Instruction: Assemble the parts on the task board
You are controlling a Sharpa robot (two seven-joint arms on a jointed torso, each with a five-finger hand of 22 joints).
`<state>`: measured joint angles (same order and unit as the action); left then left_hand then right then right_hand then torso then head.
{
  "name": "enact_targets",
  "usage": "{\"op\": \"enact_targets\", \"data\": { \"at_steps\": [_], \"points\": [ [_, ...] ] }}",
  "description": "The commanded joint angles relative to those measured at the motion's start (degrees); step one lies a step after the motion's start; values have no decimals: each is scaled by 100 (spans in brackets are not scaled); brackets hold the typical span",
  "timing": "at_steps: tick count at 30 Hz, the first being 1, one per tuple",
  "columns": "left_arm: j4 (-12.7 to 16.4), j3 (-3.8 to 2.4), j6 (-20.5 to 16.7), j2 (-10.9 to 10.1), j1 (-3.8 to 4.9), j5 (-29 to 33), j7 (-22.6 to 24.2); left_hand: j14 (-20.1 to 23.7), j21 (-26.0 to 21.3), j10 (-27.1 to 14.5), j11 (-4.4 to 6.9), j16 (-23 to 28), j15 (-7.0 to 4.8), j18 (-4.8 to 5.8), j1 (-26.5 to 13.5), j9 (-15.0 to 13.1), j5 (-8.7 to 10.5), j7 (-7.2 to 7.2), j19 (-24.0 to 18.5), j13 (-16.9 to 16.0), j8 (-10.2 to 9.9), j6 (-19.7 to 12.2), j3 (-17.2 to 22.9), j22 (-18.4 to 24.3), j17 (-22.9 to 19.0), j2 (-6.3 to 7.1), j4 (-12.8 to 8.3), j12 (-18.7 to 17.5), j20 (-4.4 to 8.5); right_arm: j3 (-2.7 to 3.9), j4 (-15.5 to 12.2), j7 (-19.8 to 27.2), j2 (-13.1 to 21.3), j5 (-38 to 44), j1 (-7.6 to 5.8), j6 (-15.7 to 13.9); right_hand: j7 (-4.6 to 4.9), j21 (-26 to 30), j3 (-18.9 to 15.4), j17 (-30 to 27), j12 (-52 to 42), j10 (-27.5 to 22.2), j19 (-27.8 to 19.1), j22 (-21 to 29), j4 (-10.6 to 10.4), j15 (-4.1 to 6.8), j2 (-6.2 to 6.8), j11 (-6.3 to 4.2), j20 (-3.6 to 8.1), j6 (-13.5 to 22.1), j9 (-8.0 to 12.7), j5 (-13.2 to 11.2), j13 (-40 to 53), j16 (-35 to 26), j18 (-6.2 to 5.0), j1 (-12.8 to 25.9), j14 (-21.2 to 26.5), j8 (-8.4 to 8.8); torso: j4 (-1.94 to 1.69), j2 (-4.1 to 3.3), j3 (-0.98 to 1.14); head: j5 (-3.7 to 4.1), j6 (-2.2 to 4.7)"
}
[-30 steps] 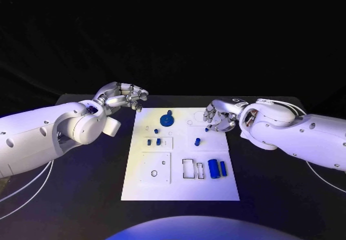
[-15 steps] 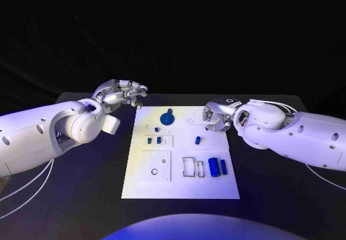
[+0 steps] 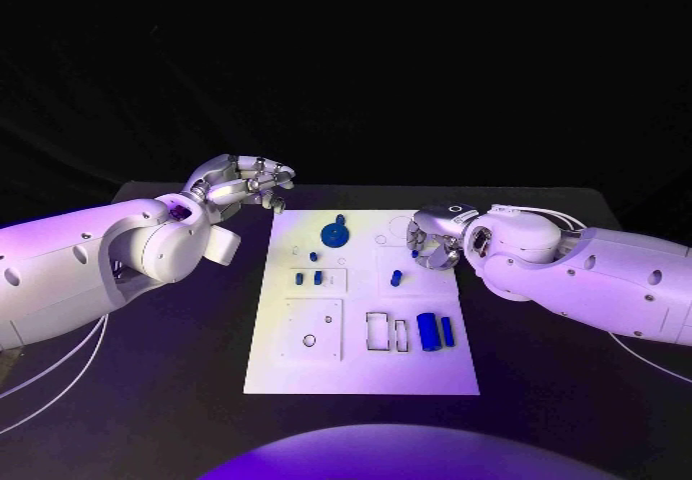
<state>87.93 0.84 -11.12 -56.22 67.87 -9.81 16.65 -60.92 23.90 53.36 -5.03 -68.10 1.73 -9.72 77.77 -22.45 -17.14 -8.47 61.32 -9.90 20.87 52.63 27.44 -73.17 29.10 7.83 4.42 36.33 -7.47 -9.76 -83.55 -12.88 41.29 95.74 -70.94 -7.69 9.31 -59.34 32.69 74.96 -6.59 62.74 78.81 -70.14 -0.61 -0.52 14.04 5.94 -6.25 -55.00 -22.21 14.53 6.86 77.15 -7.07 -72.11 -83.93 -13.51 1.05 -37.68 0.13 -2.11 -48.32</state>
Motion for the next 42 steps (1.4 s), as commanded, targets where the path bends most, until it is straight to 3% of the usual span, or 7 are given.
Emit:
{"op": "enact_targets", "data": {
  "at_steps": [1,11,19,32,42],
  "points": [
    [6,-4,147,18,3,42,92,-4,-42,-10,-5,25,-38,-58,-64,-13,58,7,10,-3,39,-55,-38,-1,-9,0,13,27,3,-2,25,-33,-36,80,36,80,-14,-48,62,13,-10,-21,5,-28,20,-34,-15,-10,-23,-60,2,-52,8,33,87,-61,-322,9,3,-3,-2,2,-9],
    [-5,-4,185,27,3,29,58,-4,-46,-14,-5,26,-37,-58,-68,-15,66,8,10,-2,41,-59,-41,0,-9,0,15,26,2,-2,88,-18,-97,25,116,51,-55,-153,280,11,-68,104,8,-132,43,-10,-111,-44,-12,-193,-28,-161,33,84,93,-109,-313,-39,-2,0,2,0,-23],
    [-2,-4,225,29,4,14,8,-3,-55,-26,-9,28,-35,-58,-83,-21,84,7,9,0,43,-75,-48,2,-10,2,24,24,1,-2,110,-64,-142,38,175,93,-135,-270,501,21,-181,374,18,-250,187,71,-220,-141,56,-389,-137,-215,134,150,103,-256,-313,-164,6,1,-1,-1,-35],
    [3,-5,259,29,4,-32,-44,-2,-62,-35,-11,30,-33,-57,-92,-23,93,3,9,1,38,-98,-53,4,-11,7,28,22,0,-8,130,-262,-178,303,253,333,-149,-332,583,7,-200,465,10,-323,373,92,-129,-163,84,-453,-209,-210,193,172,112,-311,-306,-211,0,1,-3,17,-60],
    [12,-5,297,38,4,-96,-68,-2,-67,-35,-12,31,-32,-57,-99,-24,95,-1,10,1,35,-113,-54,6,-11,7,33,24,-1,-14,79,-359,-181,456,287,238,-144,-304,563,-24,-174,442,-20,-325,402,84,-24,-152,80,-423,-230,-239,213,165,107,-212,-297,-193,2,4,-1,22,-72]
  ]
}}
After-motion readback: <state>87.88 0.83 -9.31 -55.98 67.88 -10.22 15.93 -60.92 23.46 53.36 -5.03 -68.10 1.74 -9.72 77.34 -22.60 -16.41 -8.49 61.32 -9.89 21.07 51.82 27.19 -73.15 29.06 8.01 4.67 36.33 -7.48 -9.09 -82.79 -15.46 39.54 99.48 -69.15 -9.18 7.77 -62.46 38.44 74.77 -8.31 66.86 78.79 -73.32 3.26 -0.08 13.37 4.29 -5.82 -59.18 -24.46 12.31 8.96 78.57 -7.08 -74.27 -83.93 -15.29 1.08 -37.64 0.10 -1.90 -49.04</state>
